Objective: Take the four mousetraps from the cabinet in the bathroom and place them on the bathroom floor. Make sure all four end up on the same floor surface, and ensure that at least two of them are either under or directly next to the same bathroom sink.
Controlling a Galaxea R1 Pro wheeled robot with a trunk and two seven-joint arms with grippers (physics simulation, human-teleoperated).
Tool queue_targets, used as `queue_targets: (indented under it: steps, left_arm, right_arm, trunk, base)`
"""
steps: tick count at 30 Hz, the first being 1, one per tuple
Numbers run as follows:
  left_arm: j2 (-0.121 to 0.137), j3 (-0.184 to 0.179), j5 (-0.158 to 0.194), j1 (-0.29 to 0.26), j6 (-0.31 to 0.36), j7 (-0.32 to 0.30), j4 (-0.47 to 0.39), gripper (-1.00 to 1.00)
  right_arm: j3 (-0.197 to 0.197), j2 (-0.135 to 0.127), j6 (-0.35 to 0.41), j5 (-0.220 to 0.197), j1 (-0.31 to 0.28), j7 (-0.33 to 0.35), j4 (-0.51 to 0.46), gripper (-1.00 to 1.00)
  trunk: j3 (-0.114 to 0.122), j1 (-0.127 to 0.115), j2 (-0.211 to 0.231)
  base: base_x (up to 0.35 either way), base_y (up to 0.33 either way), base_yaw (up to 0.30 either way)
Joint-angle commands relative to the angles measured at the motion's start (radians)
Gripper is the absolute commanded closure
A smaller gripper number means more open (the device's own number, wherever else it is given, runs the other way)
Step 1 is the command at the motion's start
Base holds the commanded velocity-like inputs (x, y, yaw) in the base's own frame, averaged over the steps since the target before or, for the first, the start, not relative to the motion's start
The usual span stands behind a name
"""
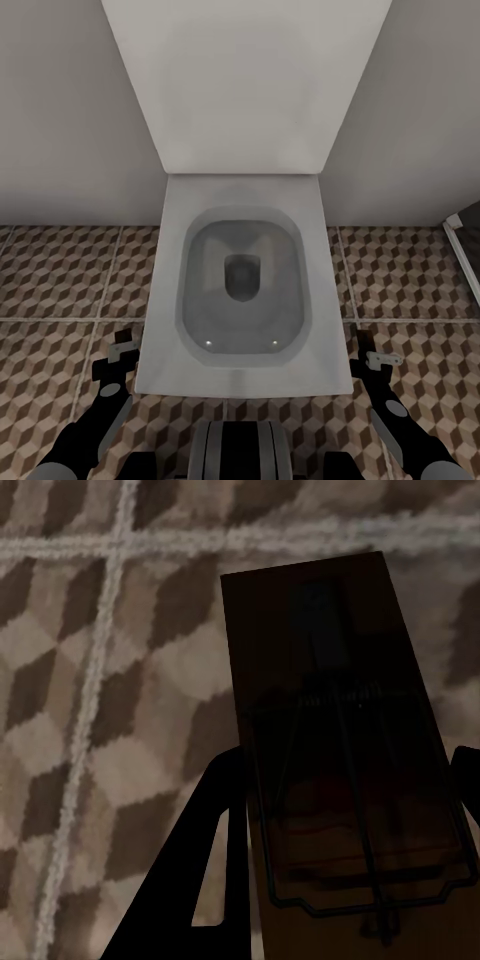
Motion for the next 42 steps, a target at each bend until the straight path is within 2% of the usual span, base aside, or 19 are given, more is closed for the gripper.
queue_targets:
  steps: [1, 42]
  left_arm:
    - [0.002, -0.007, 0.008, 0.000, 0.002, 0.011, -0.001, 1.00]
    - [0.002, -0.007, 0.008, 0.000, 0.002, 0.023, -0.001, 1.00]
  right_arm:
    - [0.008, -0.001, -0.004, -0.011, 0.000, -0.004, 0.000, 1.00]
    - [0.007, -0.001, -0.006, -0.012, 0.000, -0.004, 0.000, 1.00]
  trunk:
    - [-0.001, 0.000, 0.000]
    - [-0.001, 0.000, 0.000]
  base:
    - [0.000, 0.000, 0.000]
    - [0.000, 0.000, 0.000]
